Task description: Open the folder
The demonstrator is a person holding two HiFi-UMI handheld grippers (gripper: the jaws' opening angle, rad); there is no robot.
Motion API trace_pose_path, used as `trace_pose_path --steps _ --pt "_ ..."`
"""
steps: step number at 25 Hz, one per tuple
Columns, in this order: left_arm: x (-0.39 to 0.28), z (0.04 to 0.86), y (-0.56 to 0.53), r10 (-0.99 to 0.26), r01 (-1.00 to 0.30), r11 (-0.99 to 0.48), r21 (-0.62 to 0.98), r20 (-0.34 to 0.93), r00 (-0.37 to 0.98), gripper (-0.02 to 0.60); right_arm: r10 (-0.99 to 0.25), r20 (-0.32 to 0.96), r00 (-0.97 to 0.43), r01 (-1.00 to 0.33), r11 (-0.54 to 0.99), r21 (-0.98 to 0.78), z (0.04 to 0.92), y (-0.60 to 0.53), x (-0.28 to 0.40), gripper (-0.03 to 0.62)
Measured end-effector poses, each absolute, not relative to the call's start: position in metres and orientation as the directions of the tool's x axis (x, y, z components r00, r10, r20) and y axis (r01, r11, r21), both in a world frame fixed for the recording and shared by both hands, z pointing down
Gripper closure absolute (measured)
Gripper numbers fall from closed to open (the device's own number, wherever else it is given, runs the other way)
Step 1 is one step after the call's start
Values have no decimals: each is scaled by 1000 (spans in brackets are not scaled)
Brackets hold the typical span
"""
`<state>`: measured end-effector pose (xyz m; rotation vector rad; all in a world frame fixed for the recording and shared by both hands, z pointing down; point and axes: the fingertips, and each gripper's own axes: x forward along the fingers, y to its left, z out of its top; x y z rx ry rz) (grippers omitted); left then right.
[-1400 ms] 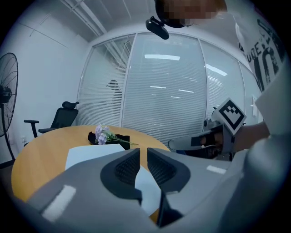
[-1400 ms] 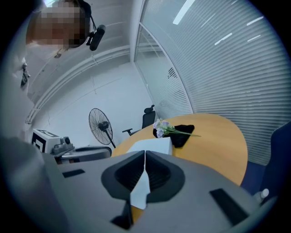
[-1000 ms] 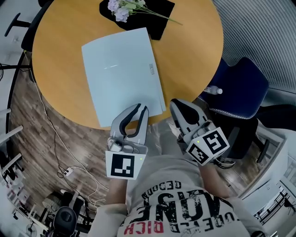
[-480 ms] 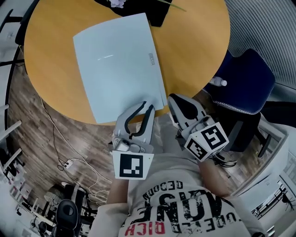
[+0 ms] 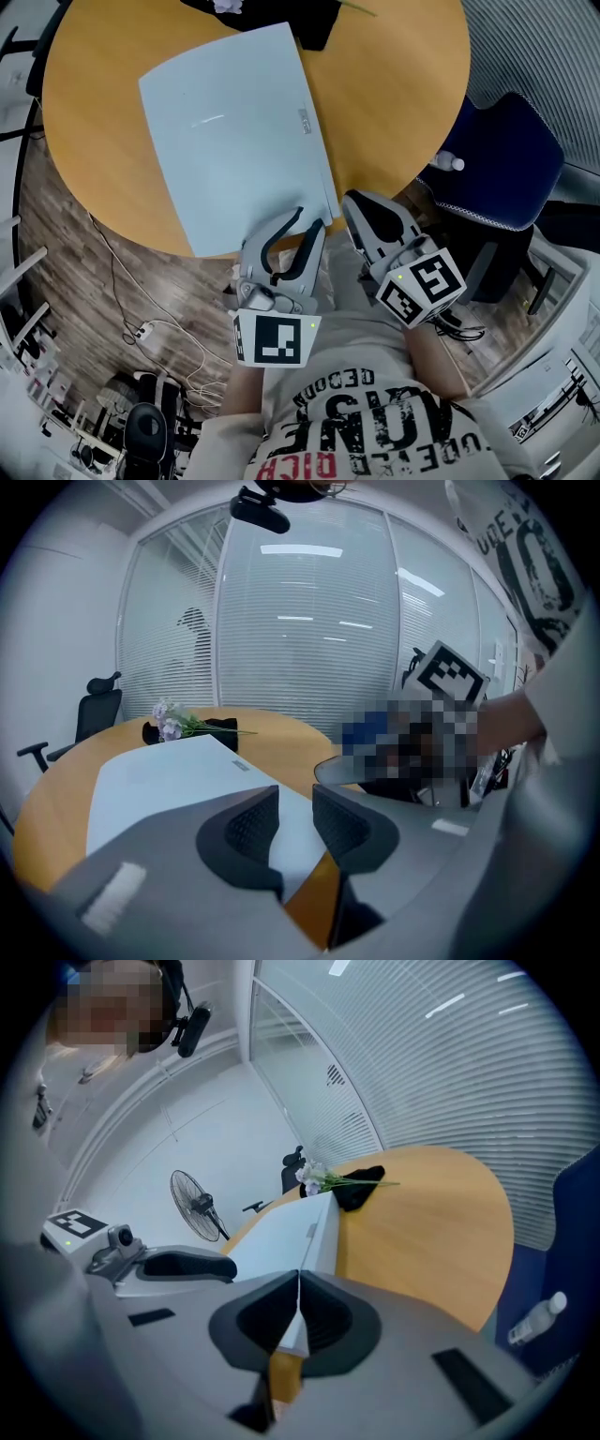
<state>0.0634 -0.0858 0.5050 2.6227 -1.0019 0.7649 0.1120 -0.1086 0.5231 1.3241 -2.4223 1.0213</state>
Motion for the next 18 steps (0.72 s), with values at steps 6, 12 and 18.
trace_pose_path --steps 6,12,18 --pt "74 513 -76 -498 -579 -812 -73 604 623 436 -659 474 -584 -797 357 -487 524 -112 110 581" --pt "82 524 -65 -455 -484 -861 -153 656 602 417 -657 478 -583 -798 351 -490 528 -110 113 580" --pt "85 535 -57 -433 -382 -891 -244 709 557 417 -655 475 -587 -793 348 -500 528 -108 110 582"
